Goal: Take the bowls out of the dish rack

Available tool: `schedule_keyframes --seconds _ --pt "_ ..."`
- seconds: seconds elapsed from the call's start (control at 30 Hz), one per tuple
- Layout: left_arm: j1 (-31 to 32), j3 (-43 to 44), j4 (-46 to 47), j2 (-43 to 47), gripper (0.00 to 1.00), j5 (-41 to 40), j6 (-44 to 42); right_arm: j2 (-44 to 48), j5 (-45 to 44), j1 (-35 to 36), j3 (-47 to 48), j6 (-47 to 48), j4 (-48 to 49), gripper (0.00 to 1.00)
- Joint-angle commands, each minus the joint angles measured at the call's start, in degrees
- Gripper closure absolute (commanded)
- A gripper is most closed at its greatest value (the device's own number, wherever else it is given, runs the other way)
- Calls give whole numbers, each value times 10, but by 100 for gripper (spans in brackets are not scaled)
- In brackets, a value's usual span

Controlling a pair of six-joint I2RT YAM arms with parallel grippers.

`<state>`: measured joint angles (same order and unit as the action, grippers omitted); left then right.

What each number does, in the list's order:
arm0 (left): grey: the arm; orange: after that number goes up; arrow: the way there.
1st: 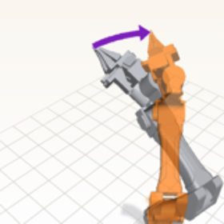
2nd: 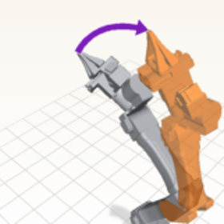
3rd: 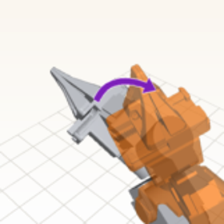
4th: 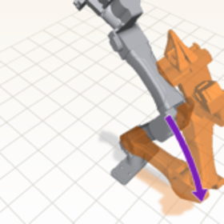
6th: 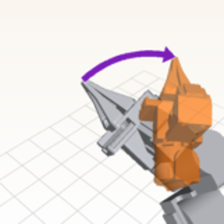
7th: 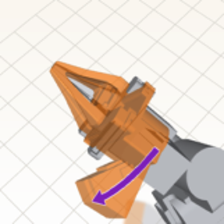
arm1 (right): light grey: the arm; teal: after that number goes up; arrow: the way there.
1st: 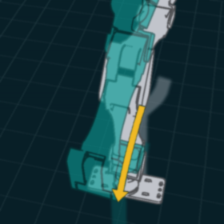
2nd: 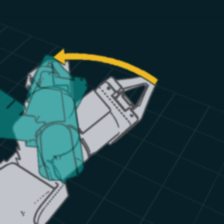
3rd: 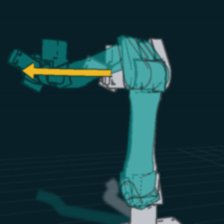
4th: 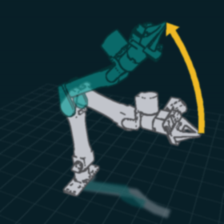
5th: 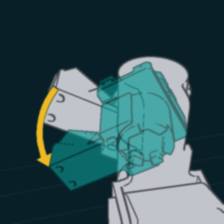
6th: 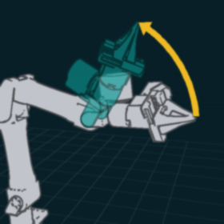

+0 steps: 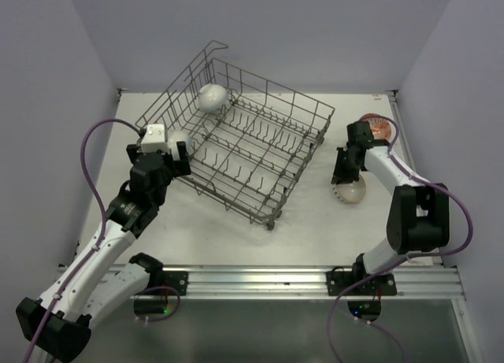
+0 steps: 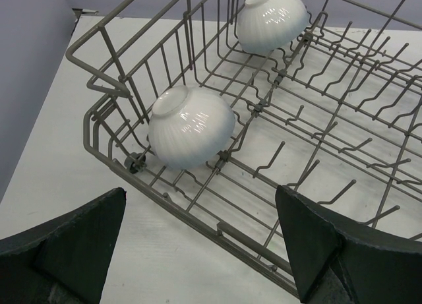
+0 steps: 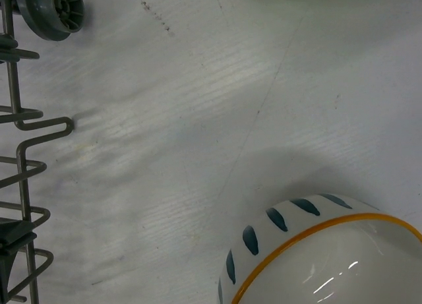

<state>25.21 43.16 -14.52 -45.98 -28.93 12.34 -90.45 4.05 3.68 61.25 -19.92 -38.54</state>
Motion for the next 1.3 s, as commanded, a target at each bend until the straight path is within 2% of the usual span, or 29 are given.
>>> schedule_keyframes --seconds 0.0,0.07,0.13,0.17,0.37,0.77,1.0,1.17,1.27 --pt "3 6 17 -3 0 6 -13 -10 -4 -3 28 12 21 81" --pt "3 6 18 -3 0 8 -14 -10 -1 -3 32 12 21 67" --pt "4 6 18 -4 0 8 -15 -10 3 -3 36 12 18 65" --pt "4 6 18 -6 0 9 -15 -9 5 -4 37 11 17 59" --pt "4 5 18 -8 0 8 -16 2 9 -3 53 9 5 48" --pt "4 12 26 -31 0 20 -21 128 26 -3 89 -15 -14 26" --pt "3 159 -38 -115 0 25 -24 187 88 -3 45 -19 51 23" --pt "3 332 -121 -252 0 22 -87 192 115 -3 24 -12 70 23" --pt "2 368 -154 -322 0 21 -97 202 141 -3 -1 -18 94 23"
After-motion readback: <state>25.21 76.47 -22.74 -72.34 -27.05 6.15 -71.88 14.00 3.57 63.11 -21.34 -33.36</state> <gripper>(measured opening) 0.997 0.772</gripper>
